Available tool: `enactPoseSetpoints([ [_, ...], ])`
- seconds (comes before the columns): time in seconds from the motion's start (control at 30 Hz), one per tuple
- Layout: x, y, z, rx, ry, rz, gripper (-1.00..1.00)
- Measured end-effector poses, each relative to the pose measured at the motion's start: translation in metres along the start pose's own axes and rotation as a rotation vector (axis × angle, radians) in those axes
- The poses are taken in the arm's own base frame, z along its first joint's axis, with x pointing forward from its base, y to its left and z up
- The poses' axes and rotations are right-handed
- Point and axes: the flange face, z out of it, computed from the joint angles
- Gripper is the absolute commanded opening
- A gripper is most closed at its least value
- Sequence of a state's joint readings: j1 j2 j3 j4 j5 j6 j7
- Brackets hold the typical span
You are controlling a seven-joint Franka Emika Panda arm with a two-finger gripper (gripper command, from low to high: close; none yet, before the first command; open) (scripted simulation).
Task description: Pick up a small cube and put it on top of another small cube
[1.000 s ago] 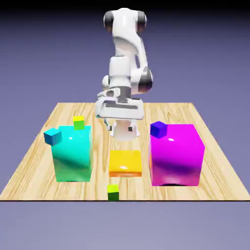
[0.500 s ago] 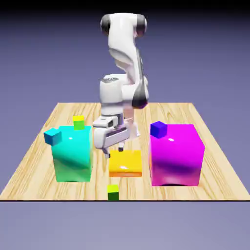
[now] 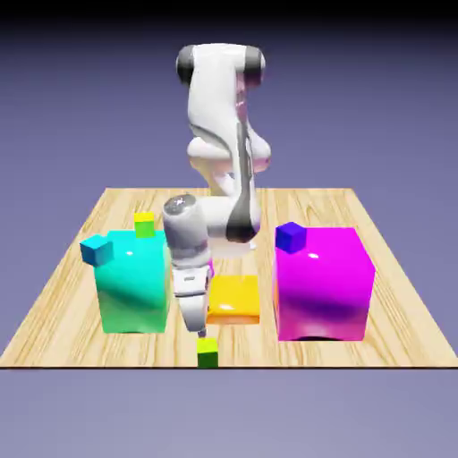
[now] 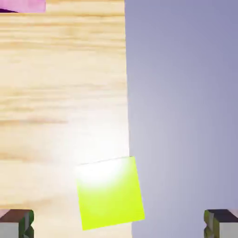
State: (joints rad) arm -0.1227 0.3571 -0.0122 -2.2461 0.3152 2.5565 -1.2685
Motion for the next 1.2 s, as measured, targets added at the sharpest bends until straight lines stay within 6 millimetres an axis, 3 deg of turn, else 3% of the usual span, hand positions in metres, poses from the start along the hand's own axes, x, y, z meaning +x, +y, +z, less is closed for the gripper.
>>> enactPoseSetpoints([
  [0.5, -0.005, 0.004, 0.079, 0.031, -0.004, -0.050, 0.00],
  [0.53, -0.005, 0.005, 0.081, 0.026, -0.005, -0.052, -1.00],
  [0.6, -0.005, 0.005, 0.081, 0.027, -0.005, -0.052, -1.00],
  [0.8, -0.004, 0.003, 0.055, 0.059, 0.003, -0.043, -1.00],
  [1.0, -0.002, 0.004, 0.015, 0.032, -0.004, -0.051, -1.00],
  [1.07, -0.002, 0.004, 0.011, 0.027, -0.005, -0.052, -1.00],
  [1.2, -0.007, -0.004, -0.027, 0.008, 0.004, 0.101, -1.00],
])
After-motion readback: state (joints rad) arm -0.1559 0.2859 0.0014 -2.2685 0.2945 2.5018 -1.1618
